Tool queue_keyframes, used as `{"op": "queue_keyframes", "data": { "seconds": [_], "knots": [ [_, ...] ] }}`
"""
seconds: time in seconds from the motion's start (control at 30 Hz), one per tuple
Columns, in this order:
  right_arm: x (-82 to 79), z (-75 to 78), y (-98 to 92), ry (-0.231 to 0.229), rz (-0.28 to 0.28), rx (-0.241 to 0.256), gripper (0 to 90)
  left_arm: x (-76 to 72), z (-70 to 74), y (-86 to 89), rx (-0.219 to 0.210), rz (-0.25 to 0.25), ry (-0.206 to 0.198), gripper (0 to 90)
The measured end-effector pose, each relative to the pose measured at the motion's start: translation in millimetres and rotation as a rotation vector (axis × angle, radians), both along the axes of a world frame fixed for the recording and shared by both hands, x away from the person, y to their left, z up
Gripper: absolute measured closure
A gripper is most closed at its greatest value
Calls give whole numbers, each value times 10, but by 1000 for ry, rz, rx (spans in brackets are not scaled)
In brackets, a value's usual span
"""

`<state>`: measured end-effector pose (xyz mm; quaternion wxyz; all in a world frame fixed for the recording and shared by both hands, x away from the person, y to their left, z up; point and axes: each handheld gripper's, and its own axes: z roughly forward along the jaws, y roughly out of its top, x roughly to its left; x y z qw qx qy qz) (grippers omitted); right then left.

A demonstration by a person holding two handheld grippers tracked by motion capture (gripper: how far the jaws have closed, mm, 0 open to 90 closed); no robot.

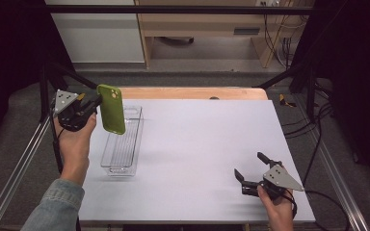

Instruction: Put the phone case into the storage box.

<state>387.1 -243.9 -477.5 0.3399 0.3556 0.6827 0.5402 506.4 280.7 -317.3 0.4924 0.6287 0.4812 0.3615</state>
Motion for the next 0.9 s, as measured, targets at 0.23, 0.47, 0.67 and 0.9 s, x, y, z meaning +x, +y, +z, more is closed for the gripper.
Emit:
{"op": "queue_keyframes", "data": {
  "seconds": [0.23,0.47,0.67,0.9],
  "knots": [
    [-5,0,10,-4,6,-1,30,110,-50,-18,-19,10,-7,876],
    [-14,0,55,-16,28,-4,26,231,-120,5,-38,34,-9,876],
    [-10,-8,63,-21,40,4,23,317,-156,-14,-36,41,-11,876],
    [-18,-11,112,-25,51,7,21,379,-199,-7,-59,54,-13,876]
  ]
}}
